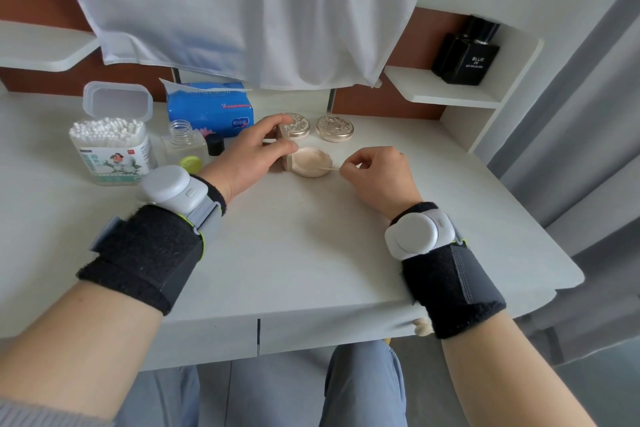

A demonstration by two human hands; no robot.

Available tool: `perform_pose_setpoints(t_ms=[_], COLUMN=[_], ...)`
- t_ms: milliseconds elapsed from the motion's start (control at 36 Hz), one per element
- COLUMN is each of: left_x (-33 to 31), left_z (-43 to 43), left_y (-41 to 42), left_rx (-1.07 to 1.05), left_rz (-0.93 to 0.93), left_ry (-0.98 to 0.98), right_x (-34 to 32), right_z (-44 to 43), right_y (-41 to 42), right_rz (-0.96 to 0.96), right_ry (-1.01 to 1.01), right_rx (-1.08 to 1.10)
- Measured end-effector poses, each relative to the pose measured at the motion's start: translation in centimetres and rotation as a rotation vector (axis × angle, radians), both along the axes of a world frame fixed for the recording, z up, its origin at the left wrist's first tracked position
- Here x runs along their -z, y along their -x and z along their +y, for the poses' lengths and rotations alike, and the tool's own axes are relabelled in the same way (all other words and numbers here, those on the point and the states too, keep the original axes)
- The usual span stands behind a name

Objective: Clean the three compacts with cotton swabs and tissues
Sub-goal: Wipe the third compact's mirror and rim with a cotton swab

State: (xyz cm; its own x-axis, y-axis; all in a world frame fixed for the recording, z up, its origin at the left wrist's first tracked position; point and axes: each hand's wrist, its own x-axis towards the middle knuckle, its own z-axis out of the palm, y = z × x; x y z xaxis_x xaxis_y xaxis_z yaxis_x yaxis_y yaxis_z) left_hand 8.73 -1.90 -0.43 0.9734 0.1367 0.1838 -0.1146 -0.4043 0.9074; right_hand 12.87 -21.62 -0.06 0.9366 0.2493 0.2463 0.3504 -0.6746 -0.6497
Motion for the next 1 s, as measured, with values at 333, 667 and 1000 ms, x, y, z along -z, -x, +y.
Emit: perform_pose_setpoints(t_ms=[333, 667, 1000], left_x=[0.07, 0.16, 0.3], left_z=[-0.03, 0.08, 0.26], left_y=[-0.04, -0.01, -0.1], left_rx=[0.01, 0.02, 0.017], left_rz=[0.006, -0.002, 0.007], left_ry=[0.035, 0.047, 0.029], right_x=[-0.02, -0.16, -0.3], right_z=[-0.49, -0.51, -0.46], right_y=[-0.51, -0.34, -0.28], right_rz=[0.084, 0.114, 0.138], right_ry=[-0.116, -0.082, -0.058], right_rx=[0.176, 0.156, 0.129])
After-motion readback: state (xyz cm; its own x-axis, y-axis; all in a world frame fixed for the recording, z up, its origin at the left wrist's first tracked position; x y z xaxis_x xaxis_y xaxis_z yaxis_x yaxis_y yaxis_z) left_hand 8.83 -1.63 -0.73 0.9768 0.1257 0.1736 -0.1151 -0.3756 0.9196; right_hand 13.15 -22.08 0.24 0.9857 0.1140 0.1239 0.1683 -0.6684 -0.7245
